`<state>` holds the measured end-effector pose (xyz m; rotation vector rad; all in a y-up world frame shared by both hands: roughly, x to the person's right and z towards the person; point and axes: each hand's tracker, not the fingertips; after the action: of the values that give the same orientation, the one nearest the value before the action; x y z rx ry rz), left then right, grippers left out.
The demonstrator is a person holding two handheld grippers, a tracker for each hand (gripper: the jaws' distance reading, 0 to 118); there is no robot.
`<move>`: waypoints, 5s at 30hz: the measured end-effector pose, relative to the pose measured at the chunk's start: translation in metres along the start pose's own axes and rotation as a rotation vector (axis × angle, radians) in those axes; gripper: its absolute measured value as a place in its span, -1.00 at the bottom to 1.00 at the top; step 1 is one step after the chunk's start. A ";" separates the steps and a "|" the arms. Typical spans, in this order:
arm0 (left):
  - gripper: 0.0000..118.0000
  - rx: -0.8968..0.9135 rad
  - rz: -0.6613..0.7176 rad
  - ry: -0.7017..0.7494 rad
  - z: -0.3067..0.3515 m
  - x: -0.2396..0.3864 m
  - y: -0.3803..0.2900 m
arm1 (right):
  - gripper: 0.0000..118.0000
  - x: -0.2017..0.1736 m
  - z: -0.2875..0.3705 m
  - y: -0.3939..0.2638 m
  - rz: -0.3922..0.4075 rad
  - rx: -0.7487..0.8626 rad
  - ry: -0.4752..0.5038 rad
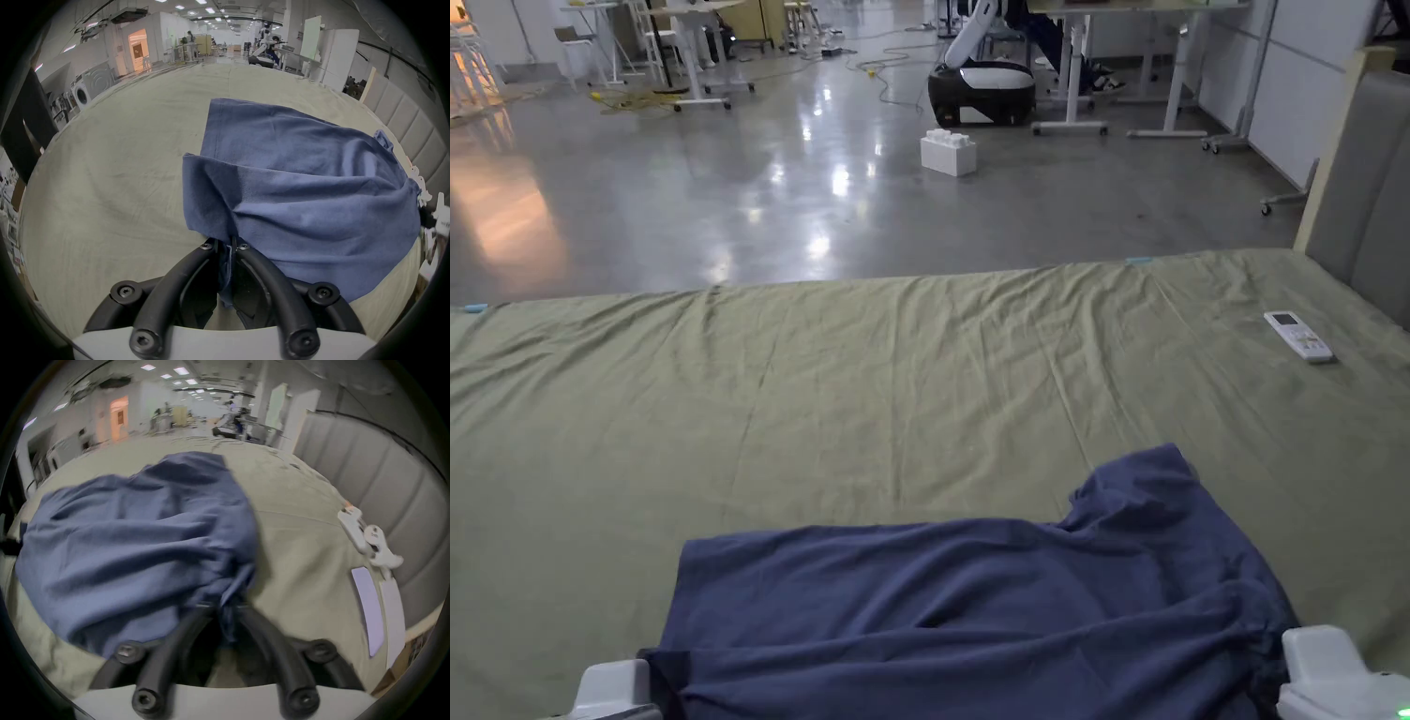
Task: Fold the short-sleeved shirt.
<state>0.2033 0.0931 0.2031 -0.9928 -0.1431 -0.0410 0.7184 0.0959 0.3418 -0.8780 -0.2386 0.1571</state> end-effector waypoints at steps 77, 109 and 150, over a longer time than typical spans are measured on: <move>-1.00 0.800 -0.184 0.003 0.371 0.028 -0.154 | -1.00 -0.022 0.343 -0.085 -0.184 0.702 0.122; -0.85 -0.075 -0.104 0.097 -0.022 0.000 0.037 | -1.00 0.020 0.205 -0.100 -0.383 0.300 0.116; -0.90 0.219 0.147 -0.293 0.174 -0.055 -0.069 | -0.99 0.090 0.151 -0.036 -0.356 0.074 0.274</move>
<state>0.1245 0.1990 0.3463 -0.7840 -0.3352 0.2510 0.7654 0.2061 0.4750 -0.7612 -0.1284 -0.2826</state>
